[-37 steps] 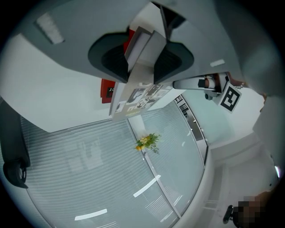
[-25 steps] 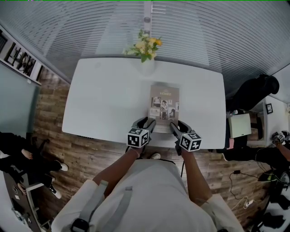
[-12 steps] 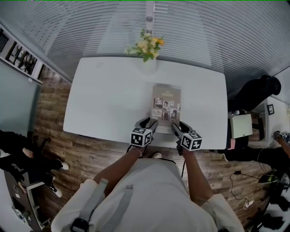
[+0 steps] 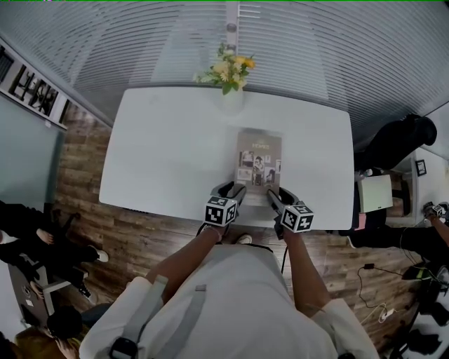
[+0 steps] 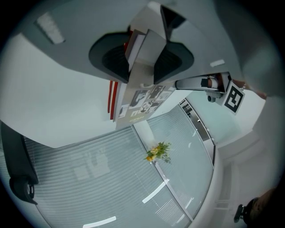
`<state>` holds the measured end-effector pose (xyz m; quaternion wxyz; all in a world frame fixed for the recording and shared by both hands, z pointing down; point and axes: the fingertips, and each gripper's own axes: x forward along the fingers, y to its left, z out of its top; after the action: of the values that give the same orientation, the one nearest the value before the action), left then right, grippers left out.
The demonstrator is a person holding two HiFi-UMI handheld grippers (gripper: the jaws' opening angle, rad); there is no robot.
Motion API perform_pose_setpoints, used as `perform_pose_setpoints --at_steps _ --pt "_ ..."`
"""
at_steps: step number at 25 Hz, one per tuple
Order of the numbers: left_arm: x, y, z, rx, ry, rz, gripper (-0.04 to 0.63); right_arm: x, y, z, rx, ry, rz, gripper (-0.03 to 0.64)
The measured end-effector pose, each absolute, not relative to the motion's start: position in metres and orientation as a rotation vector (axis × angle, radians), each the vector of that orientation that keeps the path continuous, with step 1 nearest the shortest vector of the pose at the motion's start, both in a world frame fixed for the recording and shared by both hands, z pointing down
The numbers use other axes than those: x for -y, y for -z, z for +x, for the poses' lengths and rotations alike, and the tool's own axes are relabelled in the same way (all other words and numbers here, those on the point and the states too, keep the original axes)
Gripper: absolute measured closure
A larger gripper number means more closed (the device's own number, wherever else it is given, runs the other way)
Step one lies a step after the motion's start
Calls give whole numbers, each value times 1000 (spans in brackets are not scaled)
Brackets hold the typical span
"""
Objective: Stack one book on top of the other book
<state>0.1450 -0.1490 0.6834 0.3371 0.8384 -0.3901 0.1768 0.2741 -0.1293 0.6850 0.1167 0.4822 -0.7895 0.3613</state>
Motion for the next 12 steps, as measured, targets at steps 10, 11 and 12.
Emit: perform_pose_setpoints --at_steps 10,11,12 --pt "150 -685 146 996 -461 2193 392 129 -687 275 2307 -1053 1416 439" --pt "150 -685 146 994 -460 2192 391 129 -686 275 2304 -1054 1416 439" --pt "149 -685 146 991 -456 2188 390 129 -686 274 2301 -1053 1416 439"
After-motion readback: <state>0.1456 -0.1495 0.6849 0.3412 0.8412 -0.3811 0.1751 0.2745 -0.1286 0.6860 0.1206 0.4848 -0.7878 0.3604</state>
